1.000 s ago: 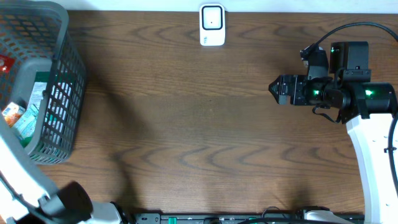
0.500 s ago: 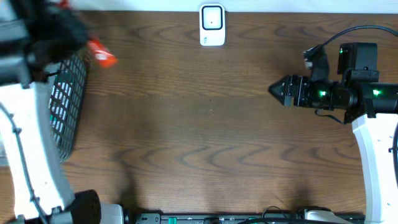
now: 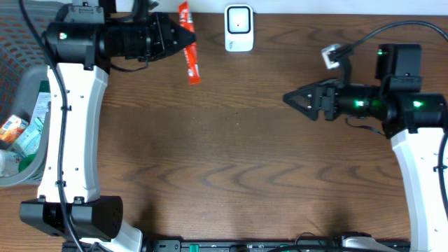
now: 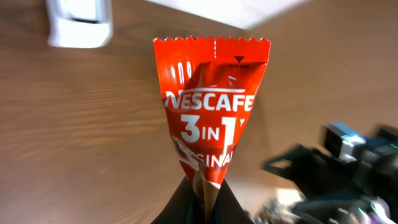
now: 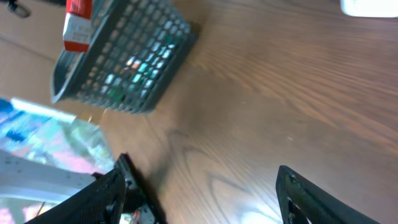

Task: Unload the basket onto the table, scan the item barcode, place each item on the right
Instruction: 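Lift the stick out of the basket and carry it toward the scanner, then move the right gripper to the stick and close it below the left gripper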

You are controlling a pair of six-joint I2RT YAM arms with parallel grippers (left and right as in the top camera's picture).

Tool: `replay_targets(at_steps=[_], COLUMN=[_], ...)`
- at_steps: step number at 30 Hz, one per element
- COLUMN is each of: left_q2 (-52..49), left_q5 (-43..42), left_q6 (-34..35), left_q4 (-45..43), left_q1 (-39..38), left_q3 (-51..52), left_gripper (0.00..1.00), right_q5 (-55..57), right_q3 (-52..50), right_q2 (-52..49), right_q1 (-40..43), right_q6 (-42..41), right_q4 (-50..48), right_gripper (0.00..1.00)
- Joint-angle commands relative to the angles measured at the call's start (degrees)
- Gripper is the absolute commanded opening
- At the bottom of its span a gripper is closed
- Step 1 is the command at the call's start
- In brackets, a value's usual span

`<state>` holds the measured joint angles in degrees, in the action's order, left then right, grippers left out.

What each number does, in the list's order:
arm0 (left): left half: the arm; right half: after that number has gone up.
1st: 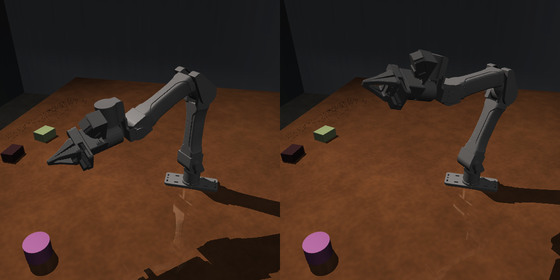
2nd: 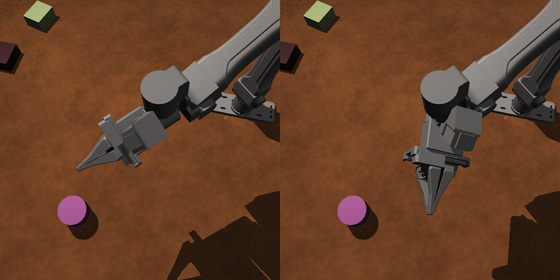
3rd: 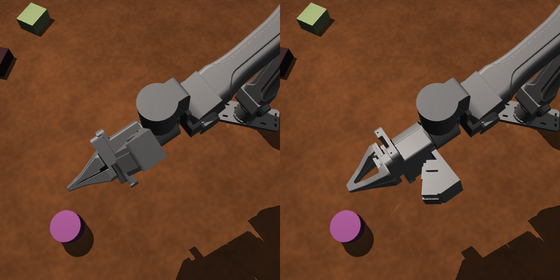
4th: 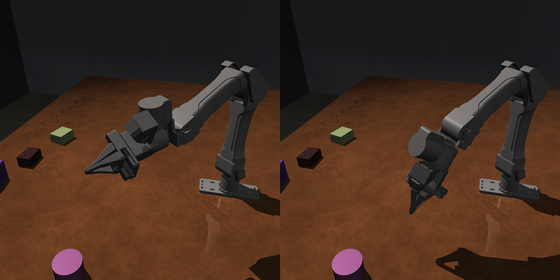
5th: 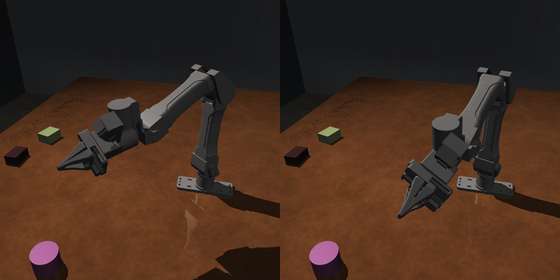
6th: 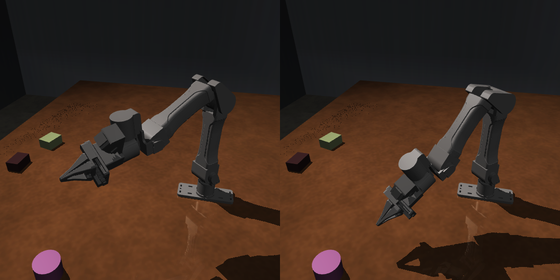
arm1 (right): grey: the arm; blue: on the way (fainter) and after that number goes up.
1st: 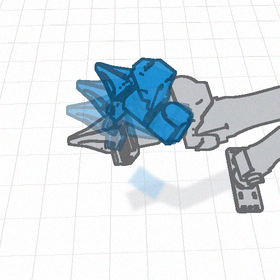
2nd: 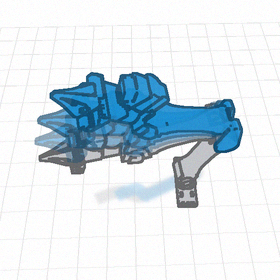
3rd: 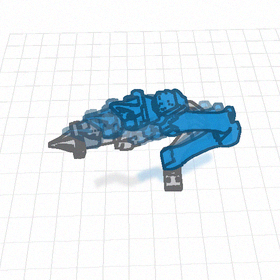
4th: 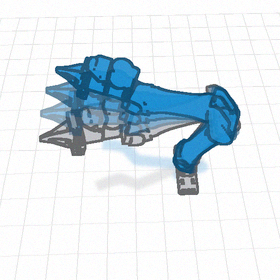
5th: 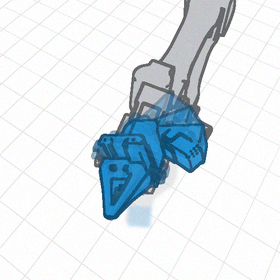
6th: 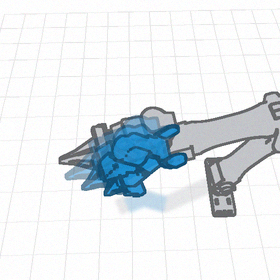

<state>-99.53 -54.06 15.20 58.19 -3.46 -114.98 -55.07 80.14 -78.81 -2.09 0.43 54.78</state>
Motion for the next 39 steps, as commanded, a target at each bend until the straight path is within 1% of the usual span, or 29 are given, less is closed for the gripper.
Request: replay_targets(at_steps=[1,5,10,16,20,24,28,33,37,39], left_q2=[-0.15,-0.15,-0.15,-0.13,-0.13,-0.13,-0.13,-0.13,-0.13,-0.13], left_q5=[-11.61,-13.03,-13.05,-13.07,-13.07,-13.05,-13.05,-13.11,-15.72,-16.26], left_q6=[-1.18,-1.16,-1.18,-1.16,-1.16,-1.16,-0.92,0.79,0.74,0.74], left_q4=[-1.86,-2.64,-2.62,-2.64,-2.82,-4.35,-4.98,-5.03,-5.31,-5.49], left_q1=[-0.79,-1.64,-2.14,-2.14,-2.14,-2.14,-2.14,-2.14,-2.14,-2.14], left_q3=[0.13,0.13,0.13,0.13,0.13,0.13,0.11,0.11,0.11,0.11], left_gripper=[0.08,0.07,0.07,0.07,0.07,0.07,0.08,0.07,0.07,0.07], right_q5=[-2.19,-1.73,3.8,3.76,1.73,-3.8,-3.37,0.33,0.37,0.39], right_q3=[0.26,0.26,0.26,0.26,0.26,0.26,0.26,0.26,0.26,0.26], right_q2=[-0.39,-0.94,-2.58,-5.51,-6.8,-7.04,-7.23,-9.05,-11.04,-11.54], right_q1=[-4.0,-8.0,-13.18,-17.22,-18.23,-18.25,-18.69,-21.75,-24.02,-24.72], right_q6=[-5.07,-10.75,-18.6,-22.95,-26.18,-28.59,-31.67,-31.65,-31.69,-31.67], right_q4=[-3.23,-11.43,-20.48,-30.6,-37.51,-45.38,-48.17,-49.33,-54.6,-56.39], right_gripper=[0.71,0.71,0.71,0.71,0.7,0.68,0.68,0.68,0.68,0.66])
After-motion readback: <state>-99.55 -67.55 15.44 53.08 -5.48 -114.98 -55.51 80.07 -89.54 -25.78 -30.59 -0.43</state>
